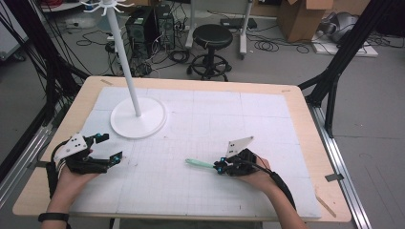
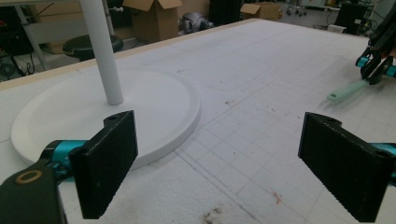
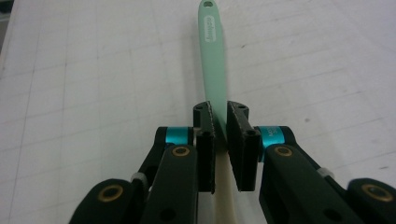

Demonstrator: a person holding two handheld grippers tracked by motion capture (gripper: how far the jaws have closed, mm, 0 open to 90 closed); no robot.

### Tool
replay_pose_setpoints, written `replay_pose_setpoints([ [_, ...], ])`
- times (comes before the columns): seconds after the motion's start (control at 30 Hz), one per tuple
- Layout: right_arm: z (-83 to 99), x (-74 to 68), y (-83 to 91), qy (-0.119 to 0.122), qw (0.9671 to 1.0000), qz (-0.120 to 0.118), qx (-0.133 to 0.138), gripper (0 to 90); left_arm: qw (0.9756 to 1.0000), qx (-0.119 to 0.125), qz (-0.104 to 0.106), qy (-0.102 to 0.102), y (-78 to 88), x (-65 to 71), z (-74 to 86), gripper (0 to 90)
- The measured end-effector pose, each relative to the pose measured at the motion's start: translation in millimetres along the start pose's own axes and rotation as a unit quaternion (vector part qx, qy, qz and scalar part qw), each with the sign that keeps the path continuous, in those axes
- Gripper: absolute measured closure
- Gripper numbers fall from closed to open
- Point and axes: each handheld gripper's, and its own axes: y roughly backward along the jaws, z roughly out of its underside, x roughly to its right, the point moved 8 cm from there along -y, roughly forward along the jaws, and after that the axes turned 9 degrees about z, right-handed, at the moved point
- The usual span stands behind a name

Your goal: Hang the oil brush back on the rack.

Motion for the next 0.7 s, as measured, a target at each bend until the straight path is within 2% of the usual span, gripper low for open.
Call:
replay_pose_setpoints([
  [0.17,-16.2,7.3,9.2,-0.022,0.9989,0.013,0.040,82.4,1.0000,0.006,-0.002,0.003,-0.5,-0.7,-0.9,12.9],
  [0.27,-32.7,14.7,17.1,-0.025,0.9967,0.024,0.073,82.4,0.9999,0.011,-0.004,0.005,-0.7,-2.6,-1.7,12.9],
  [0.3,-38.0,15.9,20.4,-0.033,0.9960,0.025,0.079,82.4,0.9999,0.012,-0.004,0.004,-0.7,-3.0,-1.8,12.9],
  [0.37,-50.2,20.8,25.2,-0.030,0.9940,0.031,0.100,82.4,0.9999,0.012,-0.006,0.005,0.0,-3.5,-1.8,12.9],
  [0.43,-61.6,24.1,29.5,-0.041,0.9919,0.032,0.116,82.4,0.9998,0.016,-0.007,0.004,1.1,-3.4,-3.1,12.9],
  [0.53,-78.7,30.0,34.3,-0.043,0.9888,0.041,0.137,82.4,0.9997,0.022,-0.010,0.004,1.8,-3.5,-4.8,13.0],
  [0.63,-97.6,35.5,38.6,-0.048,0.9841,0.052,0.163,82.4,0.9996,0.016,-0.021,0.002,0.9,-5.6,-3.7,13.1],
  [0.7,-110.9,38.7,41.2,-0.053,0.9813,0.062,0.174,82.4,0.9997,0.013,-0.021,0.004,0.2,-6.1,-3.2,13.1],
])
